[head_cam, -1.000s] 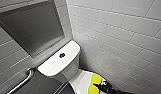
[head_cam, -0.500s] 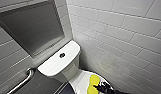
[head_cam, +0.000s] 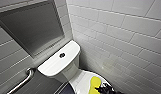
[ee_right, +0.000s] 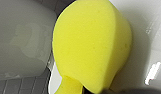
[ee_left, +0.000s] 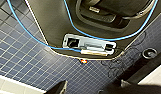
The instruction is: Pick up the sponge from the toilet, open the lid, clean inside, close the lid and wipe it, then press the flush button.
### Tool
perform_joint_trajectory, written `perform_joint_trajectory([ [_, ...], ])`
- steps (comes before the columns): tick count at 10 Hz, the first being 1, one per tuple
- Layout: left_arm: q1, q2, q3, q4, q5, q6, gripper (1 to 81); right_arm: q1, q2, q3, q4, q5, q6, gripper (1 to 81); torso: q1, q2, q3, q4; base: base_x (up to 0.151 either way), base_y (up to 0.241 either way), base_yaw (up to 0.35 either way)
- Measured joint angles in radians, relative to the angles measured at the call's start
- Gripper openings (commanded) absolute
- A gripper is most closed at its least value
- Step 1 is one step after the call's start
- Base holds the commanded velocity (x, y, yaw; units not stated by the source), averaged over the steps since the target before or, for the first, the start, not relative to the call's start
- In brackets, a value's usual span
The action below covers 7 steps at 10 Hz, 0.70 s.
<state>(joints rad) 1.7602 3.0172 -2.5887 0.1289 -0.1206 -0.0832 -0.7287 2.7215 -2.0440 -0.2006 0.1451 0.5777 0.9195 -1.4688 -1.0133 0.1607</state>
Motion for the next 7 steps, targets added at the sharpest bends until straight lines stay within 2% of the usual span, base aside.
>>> perform_joint_trajectory([
  [3,-0.006,0.005,0.000,0.000,-0.001,0.000,81.1,-0.005,-0.055,0.042,-0.002,-0.006,0.000,1.0,-0.007,0.013,0.000,0.000,0.000,0.000,0.000],
  [7,-0.016,0.006,0.000,0.000,0.001,0.000,81.1,0.003,-0.133,0.103,-0.001,-0.015,0.009,1.0,-0.074,0.120,0.000,0.000,0.000,0.000,0.000],
])
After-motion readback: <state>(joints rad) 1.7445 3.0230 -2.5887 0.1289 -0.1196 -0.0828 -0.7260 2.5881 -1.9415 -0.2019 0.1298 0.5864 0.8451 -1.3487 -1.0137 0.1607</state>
